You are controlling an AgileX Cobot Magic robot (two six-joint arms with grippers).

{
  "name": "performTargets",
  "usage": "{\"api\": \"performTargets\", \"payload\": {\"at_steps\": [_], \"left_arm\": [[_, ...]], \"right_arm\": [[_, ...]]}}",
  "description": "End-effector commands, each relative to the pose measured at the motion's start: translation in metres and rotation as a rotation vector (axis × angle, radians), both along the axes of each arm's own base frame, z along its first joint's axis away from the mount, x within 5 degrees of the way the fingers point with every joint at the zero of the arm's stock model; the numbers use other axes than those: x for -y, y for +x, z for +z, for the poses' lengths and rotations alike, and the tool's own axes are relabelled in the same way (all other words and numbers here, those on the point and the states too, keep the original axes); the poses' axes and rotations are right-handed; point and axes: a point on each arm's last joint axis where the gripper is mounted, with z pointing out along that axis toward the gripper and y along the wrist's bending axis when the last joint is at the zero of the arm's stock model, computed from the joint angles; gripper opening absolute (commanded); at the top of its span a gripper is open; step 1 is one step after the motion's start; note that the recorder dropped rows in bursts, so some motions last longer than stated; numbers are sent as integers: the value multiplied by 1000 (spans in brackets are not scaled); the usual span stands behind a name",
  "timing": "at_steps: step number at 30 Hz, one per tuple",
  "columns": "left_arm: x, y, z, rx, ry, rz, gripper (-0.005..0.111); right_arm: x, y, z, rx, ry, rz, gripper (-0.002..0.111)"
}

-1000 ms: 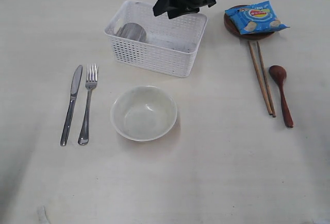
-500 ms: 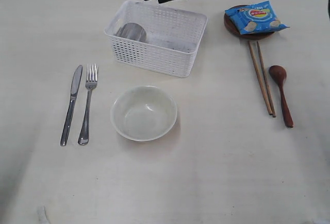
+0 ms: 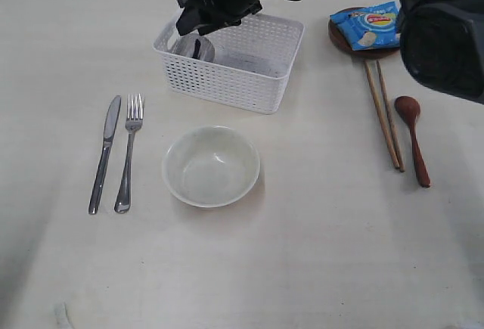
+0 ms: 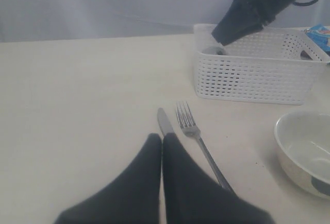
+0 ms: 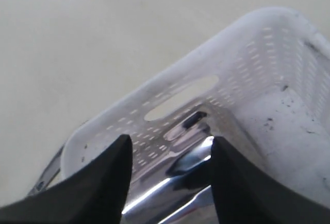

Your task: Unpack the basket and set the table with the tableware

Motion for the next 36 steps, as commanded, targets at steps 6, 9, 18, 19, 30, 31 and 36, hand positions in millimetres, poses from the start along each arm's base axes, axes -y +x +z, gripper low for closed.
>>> {"api": "performTargets", "payload": {"at_steps": [6,9,18,19,30,31,36], "left_arm": [[0,0,-1,1,-2,-5,0],[0,0,-1,1,-2,-5,0],[0,0,-1,1,-2,-5,0],[0,0,-1,1,-2,-5,0],[0,0,-1,1,-2,-5,0],[0,0,-1,1,-2,-5,0],[0,0,-1,1,-2,-5,0]], "right_arm": [[2,10,-3,76,-78,-2,46],[2,11,-4,82,-78,-4,46],[1,11,-23,36,-75,12,46],[0,10,-23,33,-71,25,46],[-1,-3,-17,-52,-45,159,43],[0,-5,-18,-64,-48,173,43],[0,-8,-18,-88,-52,201,43]]}}
